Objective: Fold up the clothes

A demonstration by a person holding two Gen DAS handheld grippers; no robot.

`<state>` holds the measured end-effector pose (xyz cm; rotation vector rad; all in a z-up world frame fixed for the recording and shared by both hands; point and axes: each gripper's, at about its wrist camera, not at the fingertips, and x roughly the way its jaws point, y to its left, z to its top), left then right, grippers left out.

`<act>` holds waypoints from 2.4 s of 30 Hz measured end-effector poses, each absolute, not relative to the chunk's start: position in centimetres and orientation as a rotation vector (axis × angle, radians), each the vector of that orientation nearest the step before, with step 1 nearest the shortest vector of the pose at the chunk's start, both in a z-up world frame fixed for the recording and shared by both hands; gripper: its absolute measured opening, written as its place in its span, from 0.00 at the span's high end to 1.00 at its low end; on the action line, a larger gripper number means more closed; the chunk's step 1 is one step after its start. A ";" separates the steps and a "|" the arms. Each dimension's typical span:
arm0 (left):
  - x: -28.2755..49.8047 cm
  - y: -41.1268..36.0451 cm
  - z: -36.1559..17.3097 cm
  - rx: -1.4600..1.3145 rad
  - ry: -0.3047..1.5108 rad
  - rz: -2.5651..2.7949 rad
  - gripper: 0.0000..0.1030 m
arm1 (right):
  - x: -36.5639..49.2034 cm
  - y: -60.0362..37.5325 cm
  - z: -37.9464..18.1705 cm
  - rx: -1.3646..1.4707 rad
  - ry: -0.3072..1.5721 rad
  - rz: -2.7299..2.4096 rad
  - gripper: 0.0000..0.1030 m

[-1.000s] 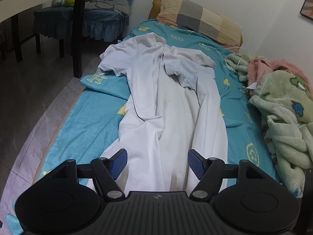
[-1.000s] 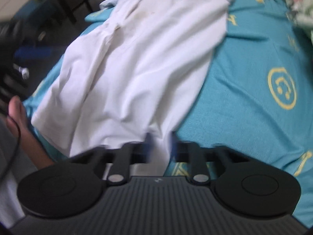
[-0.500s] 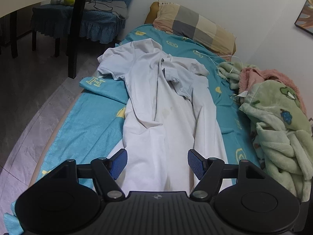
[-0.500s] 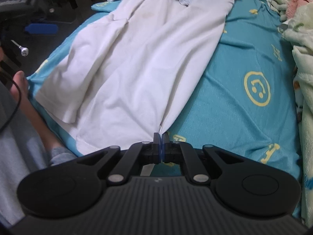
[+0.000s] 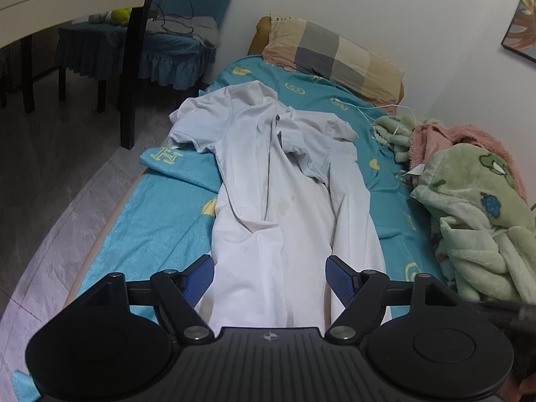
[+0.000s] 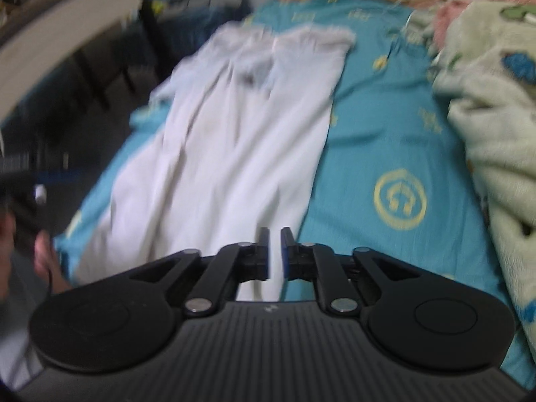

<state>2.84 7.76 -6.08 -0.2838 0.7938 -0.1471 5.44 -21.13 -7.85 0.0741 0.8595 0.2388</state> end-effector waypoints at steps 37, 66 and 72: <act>32.3 19.1 -19.8 -1.025 0.577 0.238 0.32 | 13.0 -25.9 -15.1 0.487 0.748 0.084 0.32; 34.9 -8.7 -7.9 0.281 0.432 -0.149 0.91 | 12.7 -28.5 -14.4 0.579 0.678 0.014 0.32; 34.7 -12.9 -11.9 0.294 0.506 -0.197 0.78 | 12.8 -29.3 -14.8 0.594 0.666 -0.007 0.31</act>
